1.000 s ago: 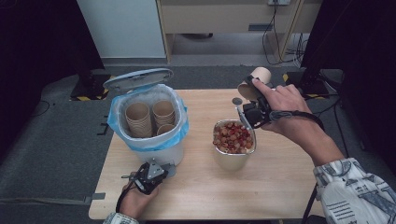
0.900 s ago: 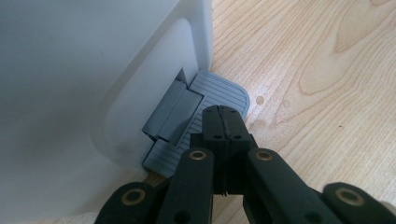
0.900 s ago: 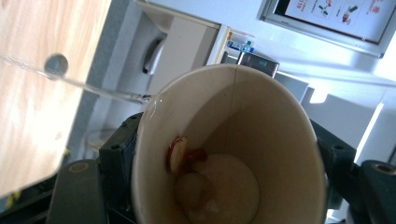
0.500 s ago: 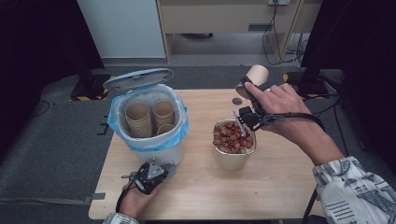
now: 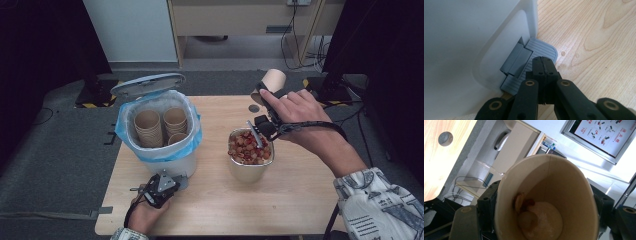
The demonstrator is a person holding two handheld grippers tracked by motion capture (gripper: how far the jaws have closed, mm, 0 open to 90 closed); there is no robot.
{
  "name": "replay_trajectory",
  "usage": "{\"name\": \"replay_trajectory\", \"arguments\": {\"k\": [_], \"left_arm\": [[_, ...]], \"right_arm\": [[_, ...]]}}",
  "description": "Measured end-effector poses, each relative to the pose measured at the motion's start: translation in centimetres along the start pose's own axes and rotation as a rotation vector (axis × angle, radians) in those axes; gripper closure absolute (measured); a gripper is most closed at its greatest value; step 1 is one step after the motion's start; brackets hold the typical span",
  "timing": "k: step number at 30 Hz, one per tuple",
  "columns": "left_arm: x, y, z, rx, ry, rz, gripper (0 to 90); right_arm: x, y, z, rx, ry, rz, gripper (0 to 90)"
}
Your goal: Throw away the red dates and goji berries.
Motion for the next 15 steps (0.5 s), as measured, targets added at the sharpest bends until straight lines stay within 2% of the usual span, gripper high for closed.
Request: {"name": "replay_trajectory", "arguments": {"k": [4,8,9,13,15], "left_arm": [[0.0,0.0,0.0,-0.001,0.001,0.000,89.8],[0.0,0.0,0.0,-0.001,0.001,-0.001,89.9],[0.0,0.0,0.0,-0.001,0.001,0.000,89.8],[0.0,0.0,0.0,0.001,-0.002,0.002,89.9],[0.0,0.0,0.0,0.000,-0.002,0.002,89.9]], "right_arm": [[-0.1,-0.1,0.0,-0.005,-0.003,-0.009,28.0],[-2.4,2.1,-0.6,0.040,0.053,0.058,28.1],[-2.7,2.4,-0.6,0.043,0.057,0.046,28.1],[-2.0,1.8,-0.6,0.034,0.034,0.007,28.1],[-1.8,1.4,-0.5,0.023,0.028,0.010,28.1]]}}
Point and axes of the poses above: each handheld gripper's, and its own axes: z roughly backward along the jaws, y roughly out of its top, x roughly to its right, the point moved 10 cm from there along -z, roughly forward along the jaws
